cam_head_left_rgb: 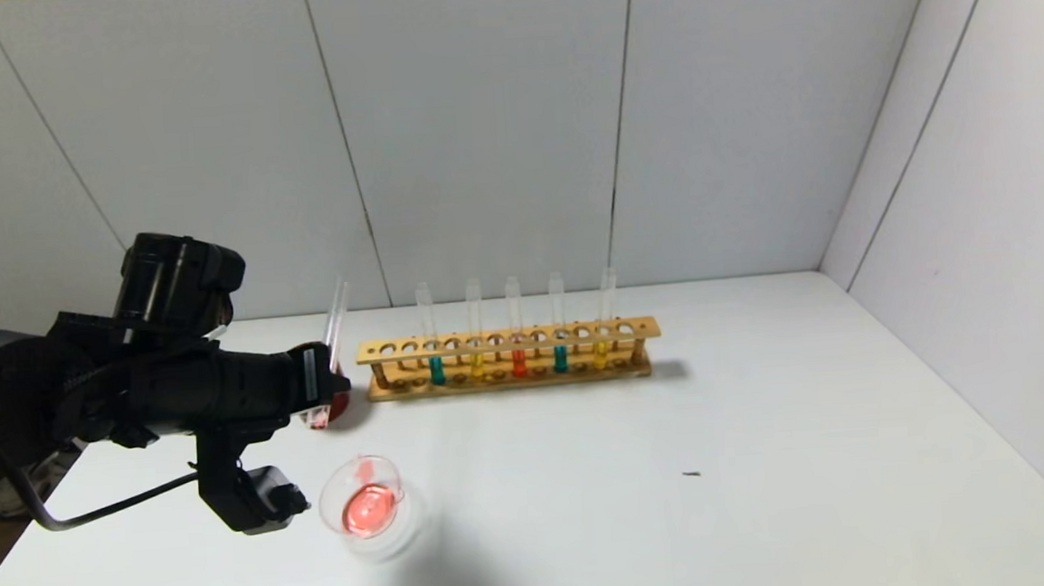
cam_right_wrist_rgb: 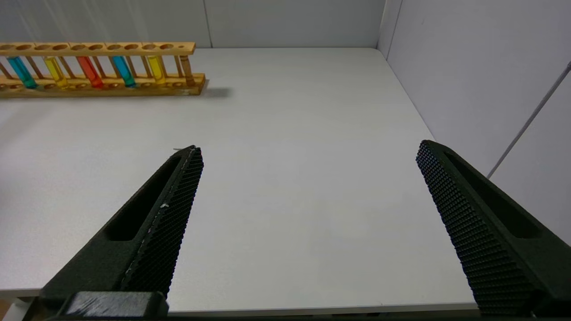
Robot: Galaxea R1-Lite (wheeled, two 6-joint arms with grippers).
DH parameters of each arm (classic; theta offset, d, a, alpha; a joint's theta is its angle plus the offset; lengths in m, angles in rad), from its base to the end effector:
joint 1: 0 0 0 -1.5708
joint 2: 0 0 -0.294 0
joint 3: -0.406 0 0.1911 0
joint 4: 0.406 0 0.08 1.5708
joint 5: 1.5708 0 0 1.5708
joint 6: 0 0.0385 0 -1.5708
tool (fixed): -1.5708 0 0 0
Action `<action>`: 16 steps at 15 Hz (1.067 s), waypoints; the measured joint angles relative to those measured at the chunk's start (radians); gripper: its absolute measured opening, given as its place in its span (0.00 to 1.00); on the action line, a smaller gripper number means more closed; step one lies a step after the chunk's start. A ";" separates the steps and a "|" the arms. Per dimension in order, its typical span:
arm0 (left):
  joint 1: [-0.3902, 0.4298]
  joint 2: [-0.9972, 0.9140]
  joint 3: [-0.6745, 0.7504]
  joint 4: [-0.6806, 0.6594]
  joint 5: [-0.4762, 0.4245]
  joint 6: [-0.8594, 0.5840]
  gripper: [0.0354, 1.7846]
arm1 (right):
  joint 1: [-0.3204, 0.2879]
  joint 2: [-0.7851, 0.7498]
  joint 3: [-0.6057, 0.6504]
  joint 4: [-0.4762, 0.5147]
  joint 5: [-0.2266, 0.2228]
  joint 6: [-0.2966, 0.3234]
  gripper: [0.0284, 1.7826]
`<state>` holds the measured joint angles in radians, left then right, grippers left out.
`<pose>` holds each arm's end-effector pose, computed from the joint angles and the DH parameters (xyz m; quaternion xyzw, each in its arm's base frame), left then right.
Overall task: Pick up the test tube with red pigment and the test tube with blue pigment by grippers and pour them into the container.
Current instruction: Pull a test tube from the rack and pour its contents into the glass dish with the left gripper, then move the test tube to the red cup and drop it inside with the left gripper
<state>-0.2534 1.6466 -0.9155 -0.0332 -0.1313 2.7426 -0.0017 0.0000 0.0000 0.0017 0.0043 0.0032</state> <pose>0.2832 -0.0786 0.1562 0.9082 -0.1084 -0.3701 0.1623 0.0001 0.0002 0.0753 0.0016 0.0009 0.0013 1.0000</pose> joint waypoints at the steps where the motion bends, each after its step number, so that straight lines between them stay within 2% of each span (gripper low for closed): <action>1: 0.000 -0.002 0.003 0.000 0.004 -0.001 0.16 | 0.000 0.000 0.000 0.000 0.000 0.000 0.98; 5: 0.002 -0.012 0.027 -0.001 -0.002 -0.060 0.16 | 0.000 0.000 0.000 0.000 0.000 0.000 0.98; 7: 0.007 -0.033 0.039 0.000 -0.010 -0.193 0.16 | 0.000 0.000 0.000 0.000 0.000 0.000 0.98; 9: 0.015 -0.074 0.061 0.000 -0.016 -0.386 0.16 | 0.000 0.000 0.000 0.000 0.000 0.000 0.98; 12: 0.013 -0.173 0.104 0.000 -0.020 -0.825 0.16 | 0.000 0.000 0.000 0.000 0.000 0.000 0.98; 16: 0.007 -0.302 0.112 0.000 -0.011 -1.560 0.16 | 0.000 0.000 0.000 0.000 0.000 0.000 0.98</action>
<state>-0.2468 1.3447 -0.8032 -0.0336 -0.1423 1.1826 -0.0017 0.0000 0.0000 0.0017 0.0038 0.0032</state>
